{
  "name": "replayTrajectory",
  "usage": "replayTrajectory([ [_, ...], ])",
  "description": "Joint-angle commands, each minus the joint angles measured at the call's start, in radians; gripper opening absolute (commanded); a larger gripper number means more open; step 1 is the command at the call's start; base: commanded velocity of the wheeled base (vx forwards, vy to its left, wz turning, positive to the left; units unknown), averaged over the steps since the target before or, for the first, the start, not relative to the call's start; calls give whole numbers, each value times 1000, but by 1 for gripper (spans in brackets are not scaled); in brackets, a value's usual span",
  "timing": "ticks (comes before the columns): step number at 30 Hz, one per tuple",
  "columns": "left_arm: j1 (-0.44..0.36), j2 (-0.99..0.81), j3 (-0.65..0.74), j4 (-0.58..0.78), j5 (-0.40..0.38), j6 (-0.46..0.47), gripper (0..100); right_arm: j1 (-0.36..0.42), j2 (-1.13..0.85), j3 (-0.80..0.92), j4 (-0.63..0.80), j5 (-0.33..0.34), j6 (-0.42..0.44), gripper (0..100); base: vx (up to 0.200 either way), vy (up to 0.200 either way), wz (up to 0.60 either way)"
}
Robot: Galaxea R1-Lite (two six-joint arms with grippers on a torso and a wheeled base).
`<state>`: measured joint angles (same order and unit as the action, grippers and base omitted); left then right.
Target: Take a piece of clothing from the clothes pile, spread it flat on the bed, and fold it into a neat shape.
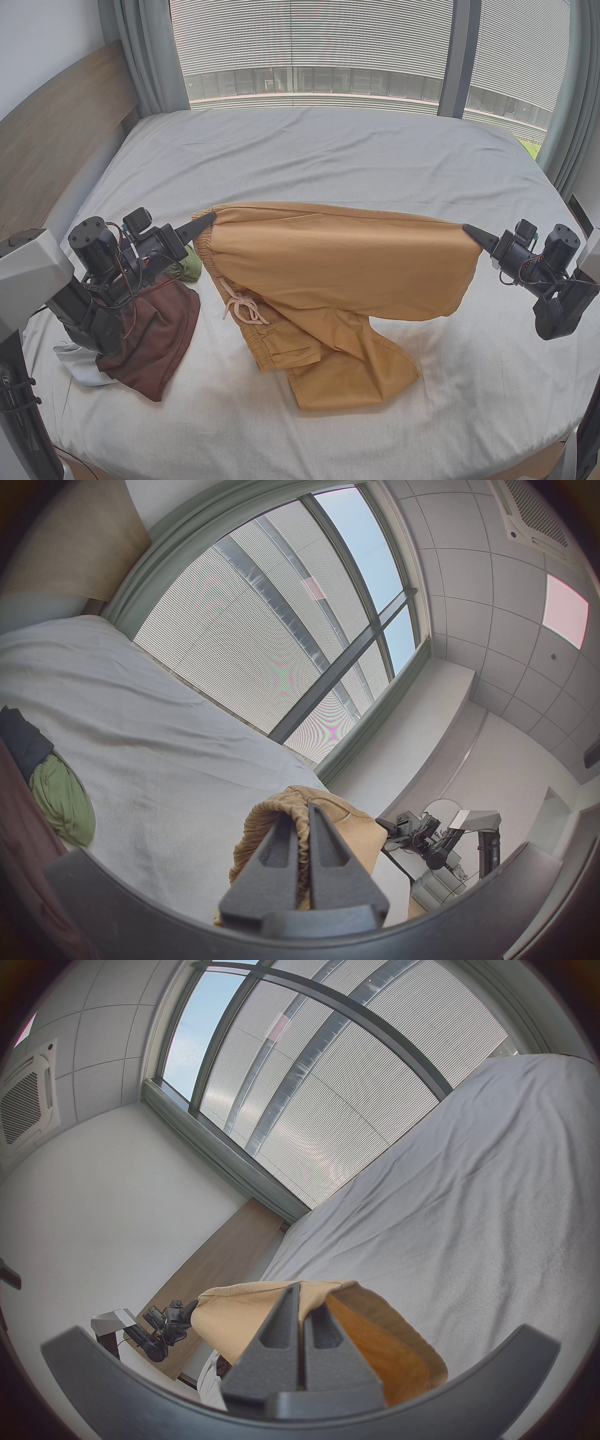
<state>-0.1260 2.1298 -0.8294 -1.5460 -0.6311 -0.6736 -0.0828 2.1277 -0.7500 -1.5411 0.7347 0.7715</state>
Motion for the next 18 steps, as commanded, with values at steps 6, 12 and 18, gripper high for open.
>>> replayTrajectory([
  [6, -29, 153, -140, 1, 47, -4, 0, 8, 121, -95, -1, -3, 2, 0, 0, 0, 0],
  [12, -37, 226, -240, 14, 85, -6, 0, 21, 175, -187, -1, -21, 2, 0, 0, 0, 0],
  [18, -35, 256, -301, 49, 93, -6, 0, 37, 222, -275, 6, -24, 2, 0, 0, 0, 0],
])
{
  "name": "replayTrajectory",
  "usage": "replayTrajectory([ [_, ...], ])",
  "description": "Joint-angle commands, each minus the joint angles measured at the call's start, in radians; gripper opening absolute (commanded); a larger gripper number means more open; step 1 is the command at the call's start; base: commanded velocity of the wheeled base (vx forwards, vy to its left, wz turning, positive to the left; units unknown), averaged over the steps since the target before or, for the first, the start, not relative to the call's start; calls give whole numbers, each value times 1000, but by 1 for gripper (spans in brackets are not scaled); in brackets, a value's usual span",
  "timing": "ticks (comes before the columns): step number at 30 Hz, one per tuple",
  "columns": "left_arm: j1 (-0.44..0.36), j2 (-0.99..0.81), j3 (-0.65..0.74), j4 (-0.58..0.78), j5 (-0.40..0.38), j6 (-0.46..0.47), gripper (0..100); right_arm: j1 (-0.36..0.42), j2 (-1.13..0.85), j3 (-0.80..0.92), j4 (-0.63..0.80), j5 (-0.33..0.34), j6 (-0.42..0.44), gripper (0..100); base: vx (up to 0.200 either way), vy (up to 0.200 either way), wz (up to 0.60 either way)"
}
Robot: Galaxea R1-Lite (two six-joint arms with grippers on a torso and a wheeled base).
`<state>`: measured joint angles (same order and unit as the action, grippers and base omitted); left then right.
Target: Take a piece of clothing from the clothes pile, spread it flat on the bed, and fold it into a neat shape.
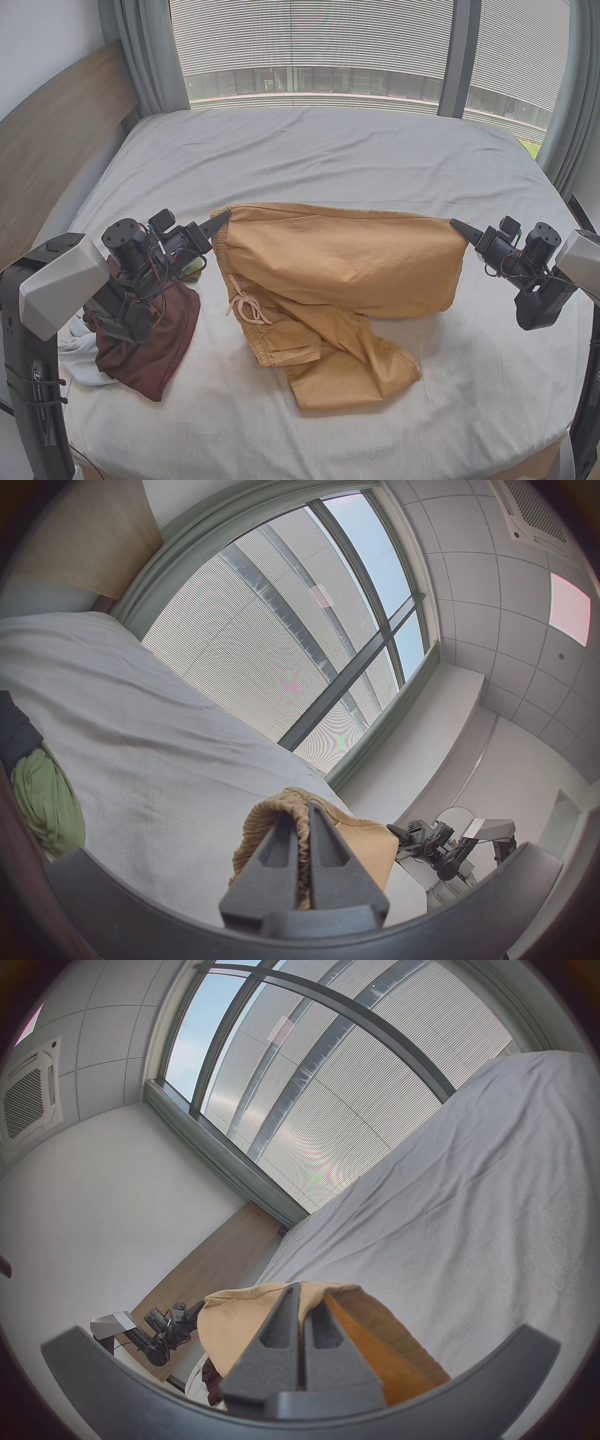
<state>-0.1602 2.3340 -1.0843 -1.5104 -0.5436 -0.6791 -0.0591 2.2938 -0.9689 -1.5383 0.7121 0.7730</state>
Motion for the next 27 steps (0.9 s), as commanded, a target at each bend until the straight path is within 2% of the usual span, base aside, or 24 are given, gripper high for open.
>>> replayTrajectory([
  [1, 1, 67, -66, 24, 7, 0, 0, 19, 81, -90, 4, -2, 0, 0, 0, 0, 0],
  [15, 5, 126, -204, 98, 17, 0, 0, 24, 211, -281, 9, -5, 0, 0, 0, 0, 0],
  [27, 11, 156, -273, 145, 19, -2, 0, 27, 242, -399, 92, -10, 0, 0, 0, 0, 0],
])
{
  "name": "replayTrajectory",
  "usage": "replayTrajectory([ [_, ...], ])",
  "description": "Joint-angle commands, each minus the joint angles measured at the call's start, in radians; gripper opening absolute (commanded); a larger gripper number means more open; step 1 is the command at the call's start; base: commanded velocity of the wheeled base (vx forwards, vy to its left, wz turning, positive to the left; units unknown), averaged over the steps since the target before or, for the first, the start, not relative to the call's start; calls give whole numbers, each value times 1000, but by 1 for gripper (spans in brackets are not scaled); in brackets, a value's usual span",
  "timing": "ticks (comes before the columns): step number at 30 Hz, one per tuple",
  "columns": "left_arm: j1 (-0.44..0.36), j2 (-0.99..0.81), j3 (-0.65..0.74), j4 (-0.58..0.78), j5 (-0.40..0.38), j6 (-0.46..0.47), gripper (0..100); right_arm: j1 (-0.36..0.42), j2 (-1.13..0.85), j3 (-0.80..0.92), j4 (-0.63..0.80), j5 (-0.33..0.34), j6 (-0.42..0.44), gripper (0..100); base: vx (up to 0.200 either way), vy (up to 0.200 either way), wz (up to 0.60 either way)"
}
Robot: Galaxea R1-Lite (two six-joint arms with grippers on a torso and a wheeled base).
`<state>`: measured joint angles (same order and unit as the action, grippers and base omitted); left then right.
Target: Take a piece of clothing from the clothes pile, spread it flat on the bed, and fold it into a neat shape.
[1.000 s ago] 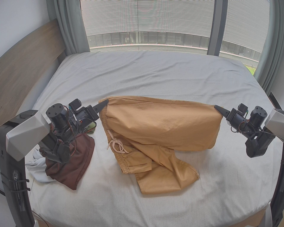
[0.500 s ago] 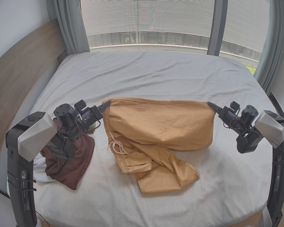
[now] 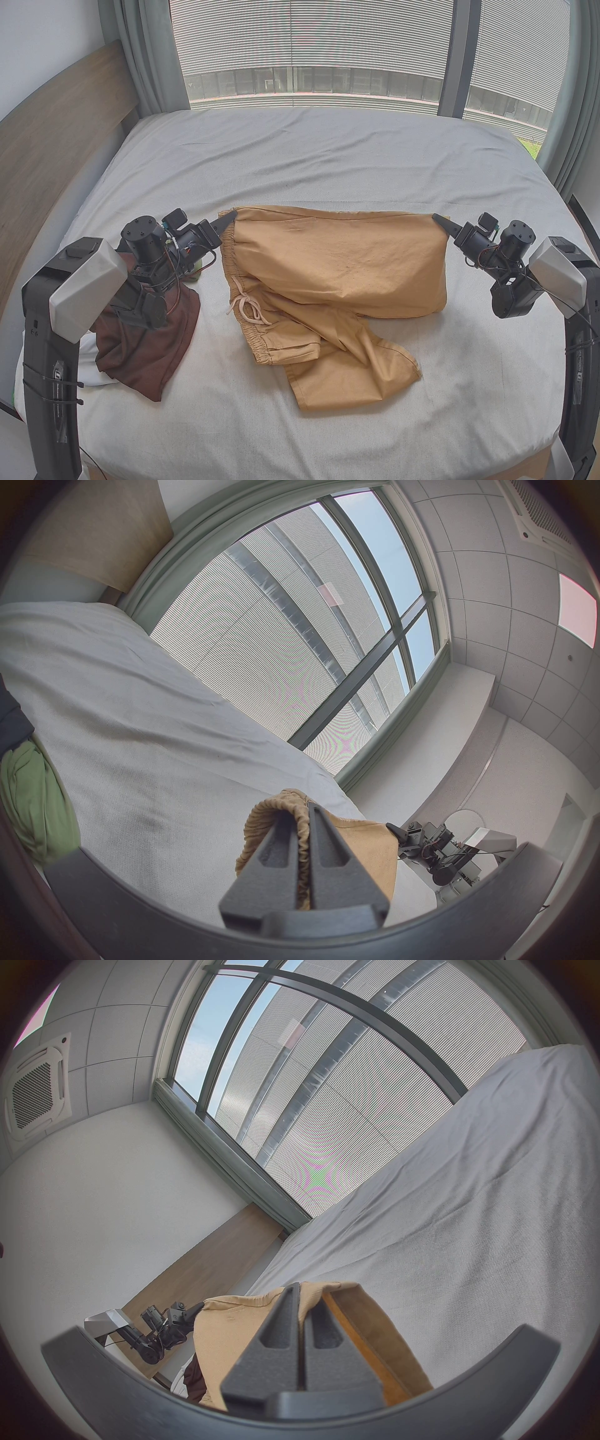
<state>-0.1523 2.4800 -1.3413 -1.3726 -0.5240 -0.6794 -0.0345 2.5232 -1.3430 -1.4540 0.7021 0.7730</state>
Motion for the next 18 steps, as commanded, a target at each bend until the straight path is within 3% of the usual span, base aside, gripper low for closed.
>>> replayTrajectory([
  [1, 4, 10, -21, 12, -1, 0, 0, 4, 12, -30, 11, 0, 0, 0, 0, 0, 0],
  [8, 11, 17, -52, 32, 2, -2, 0, 11, 17, -61, 37, 0, 0, 0, 0, 0, 0],
  [9, 13, 20, -56, 33, 4, -2, 100, 11, 17, -67, 41, 0, 0, 0, 0, 0, 0],
  [10, 13, 22, -59, 35, 7, -2, 100, 11, 19, -74, 46, -1, 0, 0, 0, 0, 0],
  [11, 13, 22, -61, 35, 9, -2, 100, 11, 19, -81, 47, -1, 0, 100, 0, 0, 0],
  [18, 11, 28, -110, 105, 21, -31, 100, 1, 22, -117, 84, -36, 0, 100, 0, 0, 0],
])
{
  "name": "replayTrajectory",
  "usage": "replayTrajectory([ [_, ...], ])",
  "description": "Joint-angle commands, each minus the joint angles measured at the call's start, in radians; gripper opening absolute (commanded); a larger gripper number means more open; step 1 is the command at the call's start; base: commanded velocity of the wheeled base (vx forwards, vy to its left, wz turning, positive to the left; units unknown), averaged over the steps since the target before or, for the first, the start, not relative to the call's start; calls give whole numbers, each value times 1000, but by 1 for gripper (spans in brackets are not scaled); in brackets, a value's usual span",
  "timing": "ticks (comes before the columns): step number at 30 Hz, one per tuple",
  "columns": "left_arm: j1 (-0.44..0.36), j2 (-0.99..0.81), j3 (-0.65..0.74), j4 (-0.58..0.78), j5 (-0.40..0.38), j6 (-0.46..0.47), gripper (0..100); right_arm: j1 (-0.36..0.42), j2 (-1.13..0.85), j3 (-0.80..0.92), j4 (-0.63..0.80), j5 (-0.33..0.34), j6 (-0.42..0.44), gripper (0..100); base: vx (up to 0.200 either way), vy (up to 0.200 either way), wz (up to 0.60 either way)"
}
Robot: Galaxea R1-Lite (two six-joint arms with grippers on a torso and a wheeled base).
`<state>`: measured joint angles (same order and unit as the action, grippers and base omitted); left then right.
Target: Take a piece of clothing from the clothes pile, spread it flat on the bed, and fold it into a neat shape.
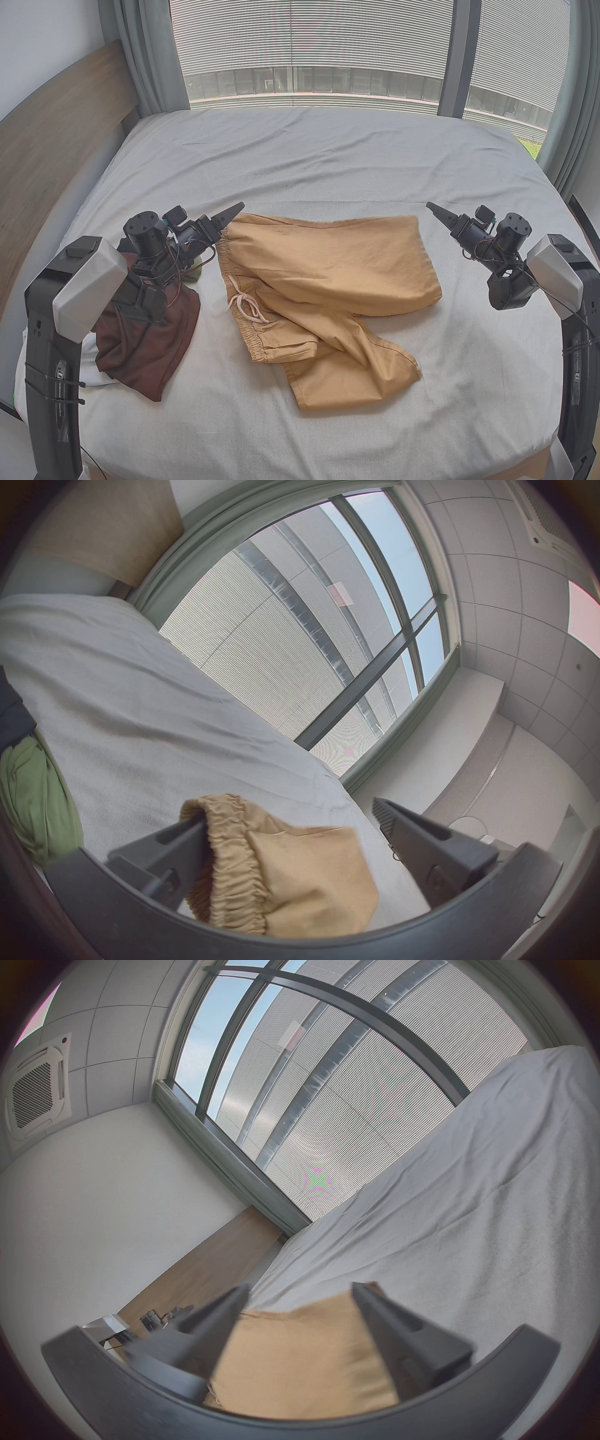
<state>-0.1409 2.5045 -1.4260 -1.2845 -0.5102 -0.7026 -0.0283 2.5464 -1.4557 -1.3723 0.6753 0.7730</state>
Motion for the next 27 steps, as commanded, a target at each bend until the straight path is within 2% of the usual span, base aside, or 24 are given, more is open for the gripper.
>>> replayTrajectory([
  [1, 0, 4, -34, 34, 16, -9, 100, -7, -2, 2, 2, -10, -1, 100, 0, 0, 0],
  [9, -8, -3, -48, 154, 91, -9, 100, -21, -61, 181, -56, -10, -49, 100, 0, 0, 0],
  [16, 3, -50, -45, 294, 144, -5, 100, -10, -126, 417, -171, -10, -87, 100, 0, 0, 0],
  [23, 10, -107, -30, 410, 193, 12, 100, -9, -143, 552, -172, -10, -216, 100, 0, 0, 0],
  [27, 17, -124, -22, 467, 231, 48, 100, 4, -161, 621, -172, -10, -254, 100, 0, 0, 0],
])
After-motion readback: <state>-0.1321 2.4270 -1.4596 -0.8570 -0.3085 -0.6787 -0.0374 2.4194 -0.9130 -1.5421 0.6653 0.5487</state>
